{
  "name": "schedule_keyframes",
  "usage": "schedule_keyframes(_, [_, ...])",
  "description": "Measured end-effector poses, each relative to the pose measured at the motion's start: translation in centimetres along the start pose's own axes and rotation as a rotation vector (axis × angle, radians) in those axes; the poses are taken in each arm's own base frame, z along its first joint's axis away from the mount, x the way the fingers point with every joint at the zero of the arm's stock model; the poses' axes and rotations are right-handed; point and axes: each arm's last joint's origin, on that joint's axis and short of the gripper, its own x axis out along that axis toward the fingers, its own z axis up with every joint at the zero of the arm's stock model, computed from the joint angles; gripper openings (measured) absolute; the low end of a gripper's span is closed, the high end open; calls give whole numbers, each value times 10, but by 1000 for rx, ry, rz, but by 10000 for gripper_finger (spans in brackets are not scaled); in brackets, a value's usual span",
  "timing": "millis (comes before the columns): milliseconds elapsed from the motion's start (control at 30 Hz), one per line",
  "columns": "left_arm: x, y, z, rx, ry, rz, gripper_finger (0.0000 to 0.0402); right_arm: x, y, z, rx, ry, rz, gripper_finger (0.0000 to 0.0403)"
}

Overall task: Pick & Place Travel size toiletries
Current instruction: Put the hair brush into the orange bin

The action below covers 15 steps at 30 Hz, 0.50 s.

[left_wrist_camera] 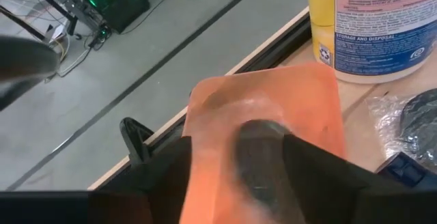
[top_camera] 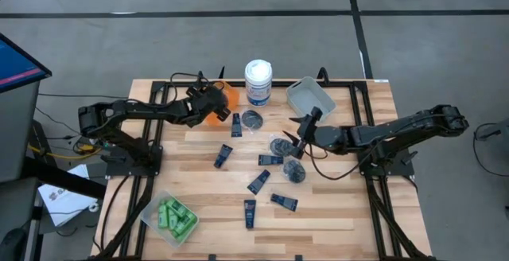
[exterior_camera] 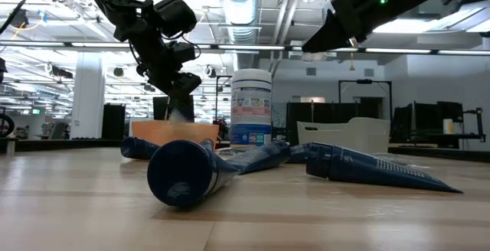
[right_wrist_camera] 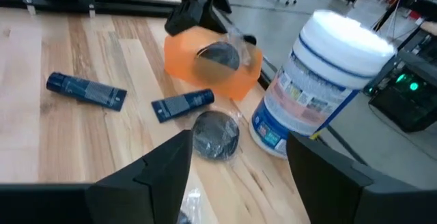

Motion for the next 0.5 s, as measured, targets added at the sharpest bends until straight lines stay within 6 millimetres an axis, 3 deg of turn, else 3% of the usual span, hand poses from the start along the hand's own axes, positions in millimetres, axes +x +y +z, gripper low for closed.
schedule_keyframes(267, [-2, 1, 0, -30, -8, 40, 263, -2, 2, -11, 12, 91, 8, 228])
schedule_keyframes(500, [-28, -6, 10, -81, -70, -240, 264, -4, 0, -26, 91, 223, -14, 228])
